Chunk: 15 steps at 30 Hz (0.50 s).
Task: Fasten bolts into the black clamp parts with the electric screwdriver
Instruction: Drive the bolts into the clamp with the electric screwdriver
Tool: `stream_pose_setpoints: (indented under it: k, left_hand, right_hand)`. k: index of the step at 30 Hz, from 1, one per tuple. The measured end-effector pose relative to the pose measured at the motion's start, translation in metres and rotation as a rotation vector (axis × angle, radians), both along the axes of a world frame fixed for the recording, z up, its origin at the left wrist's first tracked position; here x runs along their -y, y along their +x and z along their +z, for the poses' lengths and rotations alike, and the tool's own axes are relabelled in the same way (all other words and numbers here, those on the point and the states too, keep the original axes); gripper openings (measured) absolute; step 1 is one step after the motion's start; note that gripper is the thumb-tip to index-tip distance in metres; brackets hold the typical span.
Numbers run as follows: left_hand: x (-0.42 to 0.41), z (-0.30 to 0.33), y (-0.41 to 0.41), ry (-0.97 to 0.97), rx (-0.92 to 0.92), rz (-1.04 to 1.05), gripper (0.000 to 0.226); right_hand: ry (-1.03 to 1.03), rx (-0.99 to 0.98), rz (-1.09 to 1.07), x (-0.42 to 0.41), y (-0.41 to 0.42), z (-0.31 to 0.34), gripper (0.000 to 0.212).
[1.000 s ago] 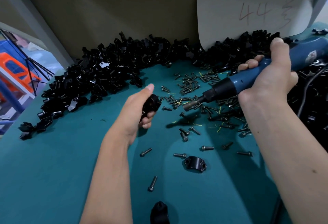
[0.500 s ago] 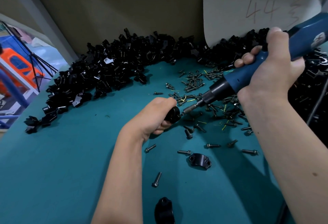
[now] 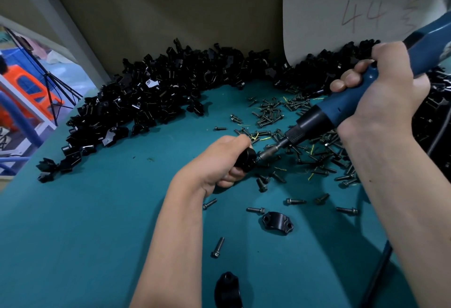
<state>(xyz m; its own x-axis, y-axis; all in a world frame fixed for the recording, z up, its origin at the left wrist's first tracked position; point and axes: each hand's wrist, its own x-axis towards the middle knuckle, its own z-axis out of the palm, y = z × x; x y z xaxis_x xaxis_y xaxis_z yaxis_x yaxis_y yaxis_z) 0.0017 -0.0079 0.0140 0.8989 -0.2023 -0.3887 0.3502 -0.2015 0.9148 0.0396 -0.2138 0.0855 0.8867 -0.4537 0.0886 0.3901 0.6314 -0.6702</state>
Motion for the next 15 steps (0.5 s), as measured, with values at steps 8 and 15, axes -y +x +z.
stream_pose_setpoints:
  k: [8, 15]
  left_hand:
    - [0.002, 0.006, -0.002, 0.010, -0.029, 0.044, 0.031]
    - [-0.033, 0.012, -0.016, 0.034, -0.197, -0.034, 0.031]
  right_hand:
    - [0.054, -0.106, -0.016, 0.004, 0.003, -0.003, 0.029]
    - [0.035, -0.178, 0.146, -0.006, 0.005, -0.014, 0.026]
